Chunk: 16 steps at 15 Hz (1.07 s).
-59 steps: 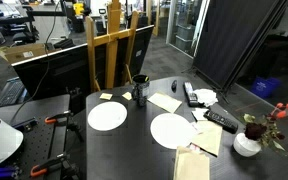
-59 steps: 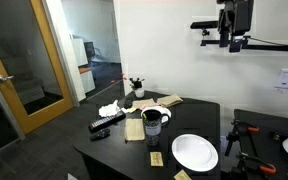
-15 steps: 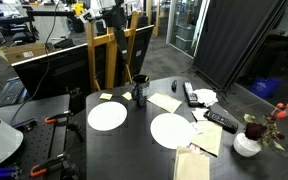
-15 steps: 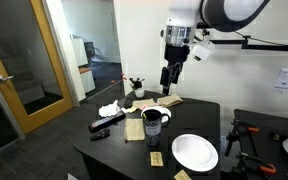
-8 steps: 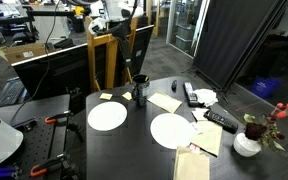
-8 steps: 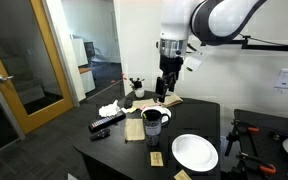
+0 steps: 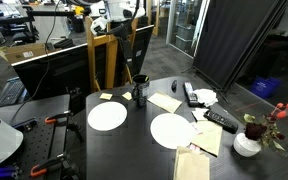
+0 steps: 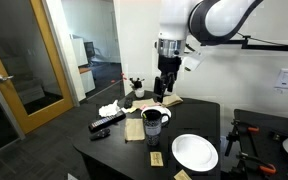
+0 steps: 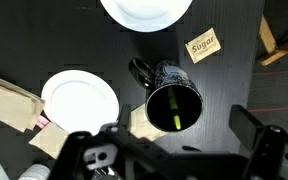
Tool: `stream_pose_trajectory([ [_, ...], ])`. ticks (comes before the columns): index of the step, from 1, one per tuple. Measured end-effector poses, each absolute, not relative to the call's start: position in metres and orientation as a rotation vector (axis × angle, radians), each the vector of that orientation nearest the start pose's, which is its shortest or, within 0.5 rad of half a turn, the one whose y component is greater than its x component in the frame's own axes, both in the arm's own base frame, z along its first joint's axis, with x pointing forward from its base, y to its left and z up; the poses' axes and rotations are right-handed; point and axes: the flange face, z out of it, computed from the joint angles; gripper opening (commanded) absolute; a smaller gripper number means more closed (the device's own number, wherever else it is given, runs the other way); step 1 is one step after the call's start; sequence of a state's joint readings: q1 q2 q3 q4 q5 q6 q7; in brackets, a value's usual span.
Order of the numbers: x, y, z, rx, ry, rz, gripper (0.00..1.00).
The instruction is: Take the marker from the cup and place it on the table
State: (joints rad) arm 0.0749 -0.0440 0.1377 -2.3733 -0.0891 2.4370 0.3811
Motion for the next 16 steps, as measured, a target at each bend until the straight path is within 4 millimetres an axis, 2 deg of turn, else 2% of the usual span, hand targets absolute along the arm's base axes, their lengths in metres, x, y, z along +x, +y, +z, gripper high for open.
stream_pose_trajectory([
  [6,0.492,0.105,0.348,-3.167,0.165,-0.183,1.00],
  [7,0.492,0.105,0.346,-3.167,0.167,-0.179,0.97],
  [8,0.492,0.104,0.345,-3.167,0.169,-0.177,0.86],
  [9,0.492,0.104,0.344,-3.167,0.170,-0.175,0.79],
  [12,0.493,0.104,0.342,-3.158,0.139,-0.168,0.66],
  [14,0.494,0.105,0.339,-3.144,0.092,-0.157,0.59],
  [16,0.496,0.105,0.336,-3.133,0.049,-0.145,0.61],
])
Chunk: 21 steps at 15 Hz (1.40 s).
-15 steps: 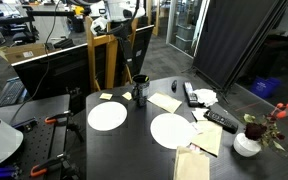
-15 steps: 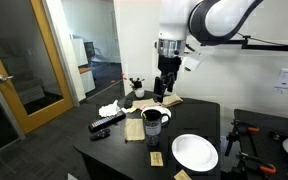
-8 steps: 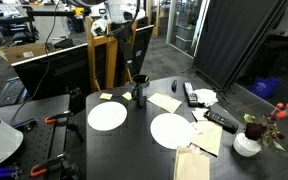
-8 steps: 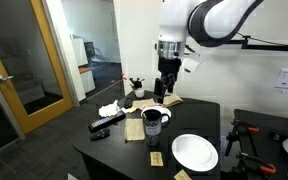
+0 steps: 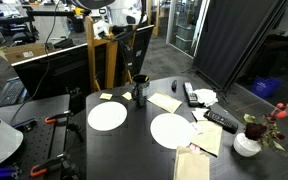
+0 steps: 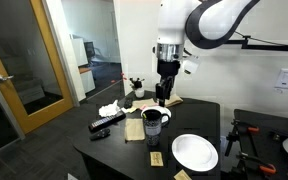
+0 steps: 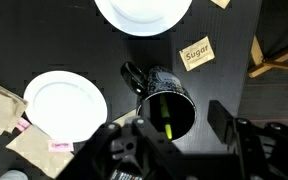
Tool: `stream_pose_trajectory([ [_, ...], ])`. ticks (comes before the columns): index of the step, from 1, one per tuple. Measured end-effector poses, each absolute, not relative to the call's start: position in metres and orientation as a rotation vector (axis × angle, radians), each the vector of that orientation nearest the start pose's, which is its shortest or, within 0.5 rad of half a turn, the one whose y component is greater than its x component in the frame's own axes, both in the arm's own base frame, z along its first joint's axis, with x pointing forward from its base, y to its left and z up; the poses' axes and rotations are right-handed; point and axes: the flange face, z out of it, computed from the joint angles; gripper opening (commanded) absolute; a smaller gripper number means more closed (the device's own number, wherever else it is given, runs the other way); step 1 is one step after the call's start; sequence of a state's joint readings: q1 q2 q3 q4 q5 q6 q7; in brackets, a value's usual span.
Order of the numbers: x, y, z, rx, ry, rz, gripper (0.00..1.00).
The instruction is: Take the marker from the cup and place it on the table
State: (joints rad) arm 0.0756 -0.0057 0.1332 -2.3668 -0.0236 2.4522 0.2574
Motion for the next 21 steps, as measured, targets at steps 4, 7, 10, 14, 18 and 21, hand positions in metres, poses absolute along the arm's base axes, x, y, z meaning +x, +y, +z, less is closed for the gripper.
stream_pose_trajectory([
  [4,0.501,0.105,0.329,-3.122,-0.004,-0.132,0.52],
  [7,0.507,0.104,0.321,-3.117,-0.013,-0.124,0.44],
  [10,0.515,0.101,0.311,-3.115,0.000,-0.114,0.46],
  [14,0.527,0.097,0.299,-3.109,0.013,-0.138,0.46],
  [18,0.538,0.097,0.287,-3.103,0.003,-0.198,0.39],
  [21,0.543,0.098,0.281,-3.099,-0.004,-0.232,0.37],
])
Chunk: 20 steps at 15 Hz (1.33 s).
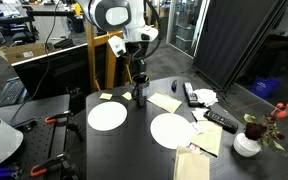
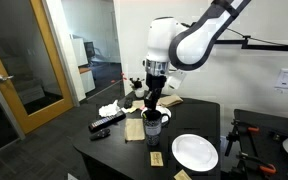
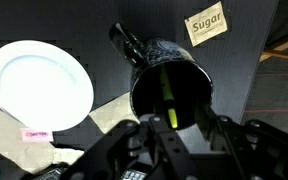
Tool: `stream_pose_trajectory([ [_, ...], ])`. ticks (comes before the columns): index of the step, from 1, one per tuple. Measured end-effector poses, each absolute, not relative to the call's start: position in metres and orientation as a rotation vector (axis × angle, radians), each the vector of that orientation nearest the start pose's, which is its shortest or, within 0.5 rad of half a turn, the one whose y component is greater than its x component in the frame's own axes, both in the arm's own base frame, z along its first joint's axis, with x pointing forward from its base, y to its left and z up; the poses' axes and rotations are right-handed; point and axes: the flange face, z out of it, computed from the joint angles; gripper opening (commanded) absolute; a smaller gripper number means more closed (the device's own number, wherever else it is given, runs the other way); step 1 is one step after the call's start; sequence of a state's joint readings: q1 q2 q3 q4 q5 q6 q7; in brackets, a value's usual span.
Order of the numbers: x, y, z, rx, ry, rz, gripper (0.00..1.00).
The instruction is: Take the marker from the cup and place it on the table
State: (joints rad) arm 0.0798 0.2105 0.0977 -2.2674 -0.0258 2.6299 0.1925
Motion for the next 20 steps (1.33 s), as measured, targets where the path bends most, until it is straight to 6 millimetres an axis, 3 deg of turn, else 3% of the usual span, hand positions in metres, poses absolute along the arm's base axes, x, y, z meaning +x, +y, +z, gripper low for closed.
stream_pose_trajectory([
  [8,0.549,0.099,0.274,-3.107,-0.022,-0.239,0.39],
  [20,0.548,0.101,0.255,-3.114,-0.028,-0.191,0.32],
])
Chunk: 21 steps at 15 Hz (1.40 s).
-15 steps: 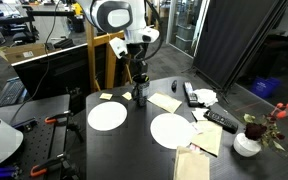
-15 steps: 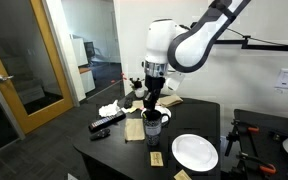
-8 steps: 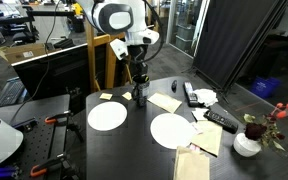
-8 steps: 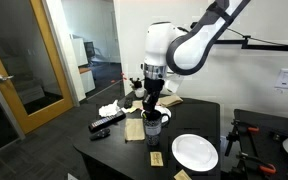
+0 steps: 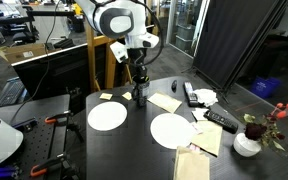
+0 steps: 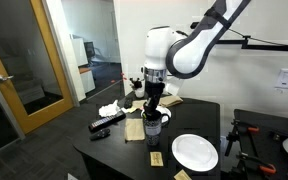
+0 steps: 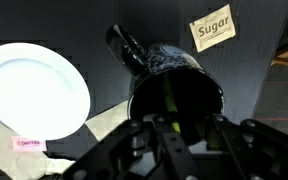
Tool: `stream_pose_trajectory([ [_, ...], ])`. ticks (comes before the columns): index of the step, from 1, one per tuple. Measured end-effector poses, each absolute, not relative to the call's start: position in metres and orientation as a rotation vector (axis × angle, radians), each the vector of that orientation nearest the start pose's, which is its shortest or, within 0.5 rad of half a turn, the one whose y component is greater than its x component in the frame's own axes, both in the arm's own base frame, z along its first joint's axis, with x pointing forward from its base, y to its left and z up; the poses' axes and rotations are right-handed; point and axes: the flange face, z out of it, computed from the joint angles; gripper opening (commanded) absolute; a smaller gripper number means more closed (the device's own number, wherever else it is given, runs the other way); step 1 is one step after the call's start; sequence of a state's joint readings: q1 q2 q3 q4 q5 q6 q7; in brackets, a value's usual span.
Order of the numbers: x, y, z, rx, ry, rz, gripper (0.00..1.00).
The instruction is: Take the marker from the cup and place it on the table
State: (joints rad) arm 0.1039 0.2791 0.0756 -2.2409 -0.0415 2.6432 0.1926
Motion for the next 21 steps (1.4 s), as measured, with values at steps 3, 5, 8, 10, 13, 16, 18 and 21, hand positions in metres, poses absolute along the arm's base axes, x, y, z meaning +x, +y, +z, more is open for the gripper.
stream_pose_trajectory([
  [3,0.548,0.099,0.250,-3.118,-0.024,-0.178,0.33],
  [5,0.548,0.098,0.247,-3.121,-0.023,-0.171,0.33],
  [8,0.548,0.097,0.242,-3.124,-0.022,-0.160,0.32],
  [10,0.548,0.097,0.240,-3.126,-0.024,-0.153,0.32],
  [13,0.548,0.098,0.237,-3.127,-0.027,-0.148,0.31],
  [16,0.549,0.100,0.236,-3.124,-0.031,-0.159,0.31],
  [18,0.550,0.101,0.235,-3.121,-0.034,-0.170,0.31],
  [21,0.550,0.103,0.233,-3.119,-0.040,-0.184,0.32],
])
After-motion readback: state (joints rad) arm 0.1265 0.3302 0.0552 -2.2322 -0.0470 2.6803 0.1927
